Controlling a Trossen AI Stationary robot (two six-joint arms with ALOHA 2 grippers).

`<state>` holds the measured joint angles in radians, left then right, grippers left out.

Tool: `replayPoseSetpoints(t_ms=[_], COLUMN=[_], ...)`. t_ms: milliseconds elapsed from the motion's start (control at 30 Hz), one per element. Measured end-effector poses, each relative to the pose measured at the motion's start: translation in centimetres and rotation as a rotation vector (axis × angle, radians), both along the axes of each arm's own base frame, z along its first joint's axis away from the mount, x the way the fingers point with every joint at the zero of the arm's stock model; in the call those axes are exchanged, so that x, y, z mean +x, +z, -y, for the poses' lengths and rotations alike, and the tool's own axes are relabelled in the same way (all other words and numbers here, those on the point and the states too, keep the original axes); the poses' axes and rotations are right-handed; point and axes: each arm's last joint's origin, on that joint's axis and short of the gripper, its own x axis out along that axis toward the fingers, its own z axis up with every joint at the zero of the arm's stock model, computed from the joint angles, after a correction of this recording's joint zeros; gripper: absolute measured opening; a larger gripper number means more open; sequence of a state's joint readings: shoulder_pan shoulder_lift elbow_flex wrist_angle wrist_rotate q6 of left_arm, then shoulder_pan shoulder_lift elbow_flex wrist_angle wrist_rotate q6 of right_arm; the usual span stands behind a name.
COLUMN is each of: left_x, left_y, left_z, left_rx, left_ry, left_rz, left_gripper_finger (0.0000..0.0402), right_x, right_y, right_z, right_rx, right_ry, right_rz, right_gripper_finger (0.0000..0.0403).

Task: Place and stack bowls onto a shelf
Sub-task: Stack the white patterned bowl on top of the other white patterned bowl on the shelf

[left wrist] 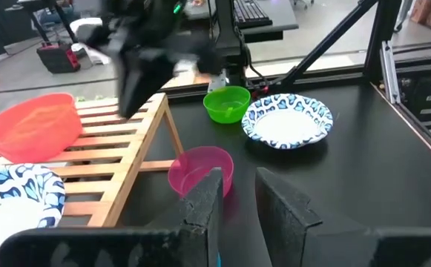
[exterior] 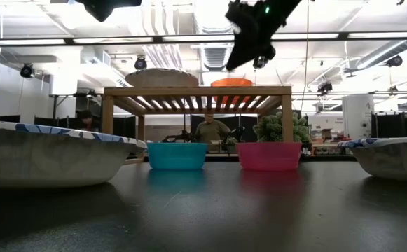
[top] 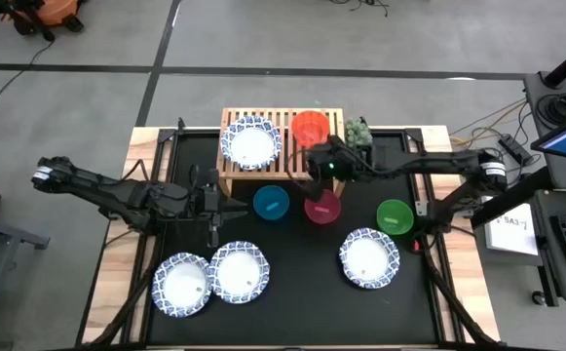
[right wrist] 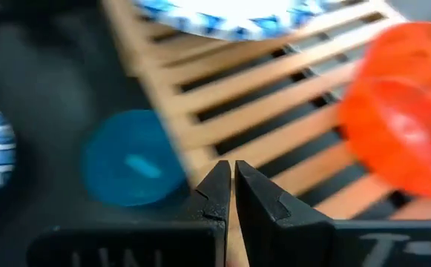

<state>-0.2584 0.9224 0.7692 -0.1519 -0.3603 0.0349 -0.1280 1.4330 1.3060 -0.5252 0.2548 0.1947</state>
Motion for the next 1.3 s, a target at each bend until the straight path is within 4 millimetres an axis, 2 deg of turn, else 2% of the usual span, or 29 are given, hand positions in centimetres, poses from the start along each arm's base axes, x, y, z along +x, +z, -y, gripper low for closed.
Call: replayPoseSetpoints(t_ms=[200,333,633,767,1067,1200,1300], left_x=[0.1,0.2,0.5,0.5,0.5,0.5,0.5], left_y=[-0.2,-0.3,-0.6,-0.5,-0.5,-0.5,-0.5], left_z=[0.0,0.1,0.1,0.1,0.1,0.1,0.1], left_rx=[0.004,0.005,0.02,0.02,0.033,0.033,0.033], left_ry=[0.0,0.0,-0.003,-0.003,-0.008,-0.008,-0.008], left_rz=[-0.013,-0.019,-0.035,-0.035,-0.036,-0.036,-0.035], left_gripper_finger=[0.0064,0.0064,0.0064,0.0064,0.0064,0.0064,0.0064], right_x=[-0.2,-0.4,-2.2,-2.8,-2.8,-1.8,-1.0], right_y=[0.4,0.1,-1.2,-1.6,-2.0,-2.8,-4.0], right_z=[-3.9,-5.8,-8.5,-9.6,-11.9,-13.3,-13.9], right_rx=[0.273,0.445,0.685,0.744,0.754,0.75,0.816], right_ry=[0.106,0.137,-0.075,-0.15,-0.053,-0.066,-0.149], right_rz=[0.046,0.013,-0.177,-0.237,-0.284,-0.249,-0.263], right_gripper_finger=[0.0013,0.0013,0.0013,0.0013,0.0009,0.0019,0.0046])
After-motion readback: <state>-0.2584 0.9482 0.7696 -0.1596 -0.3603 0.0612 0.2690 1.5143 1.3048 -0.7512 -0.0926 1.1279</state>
